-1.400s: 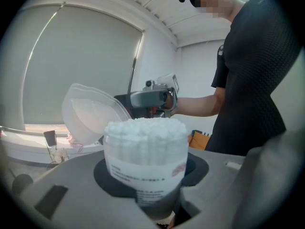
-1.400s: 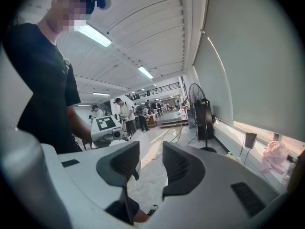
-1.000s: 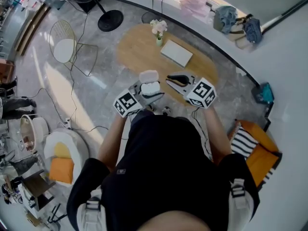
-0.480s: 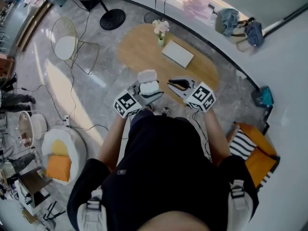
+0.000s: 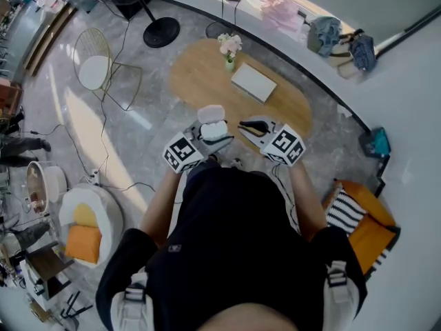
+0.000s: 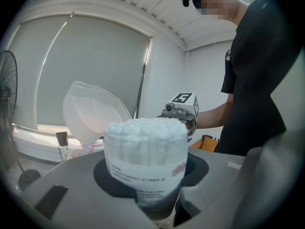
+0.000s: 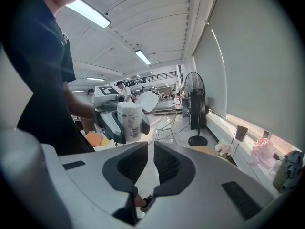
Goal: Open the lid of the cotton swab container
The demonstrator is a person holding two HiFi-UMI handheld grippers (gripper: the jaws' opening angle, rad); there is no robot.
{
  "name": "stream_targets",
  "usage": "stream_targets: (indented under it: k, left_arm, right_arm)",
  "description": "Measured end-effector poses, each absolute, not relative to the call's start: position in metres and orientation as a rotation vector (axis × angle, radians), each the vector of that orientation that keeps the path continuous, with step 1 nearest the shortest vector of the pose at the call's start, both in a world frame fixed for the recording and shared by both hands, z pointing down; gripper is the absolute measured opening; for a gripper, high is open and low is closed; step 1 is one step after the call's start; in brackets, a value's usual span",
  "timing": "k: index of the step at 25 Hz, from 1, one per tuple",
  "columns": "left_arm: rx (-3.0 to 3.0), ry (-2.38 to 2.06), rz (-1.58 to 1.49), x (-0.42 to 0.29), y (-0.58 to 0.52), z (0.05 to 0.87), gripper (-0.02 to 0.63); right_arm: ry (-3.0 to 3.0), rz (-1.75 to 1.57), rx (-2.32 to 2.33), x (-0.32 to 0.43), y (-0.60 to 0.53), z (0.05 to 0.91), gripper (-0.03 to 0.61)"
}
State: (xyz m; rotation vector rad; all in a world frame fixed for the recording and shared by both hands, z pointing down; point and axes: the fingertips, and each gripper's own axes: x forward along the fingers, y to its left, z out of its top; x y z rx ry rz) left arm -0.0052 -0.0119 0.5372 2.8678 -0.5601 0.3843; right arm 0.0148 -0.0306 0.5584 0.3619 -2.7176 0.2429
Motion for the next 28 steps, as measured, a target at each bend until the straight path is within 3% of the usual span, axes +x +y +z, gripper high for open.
stream_targets:
  k: [28]
  left_arm:
    - [2.852, -0.579, 0.366, -0.020, -0.022, 0.543, 0.193]
  right_arm:
    - [-2.693, 0.276, 0.418, 0.013, -0.033, 0.569, 0.029]
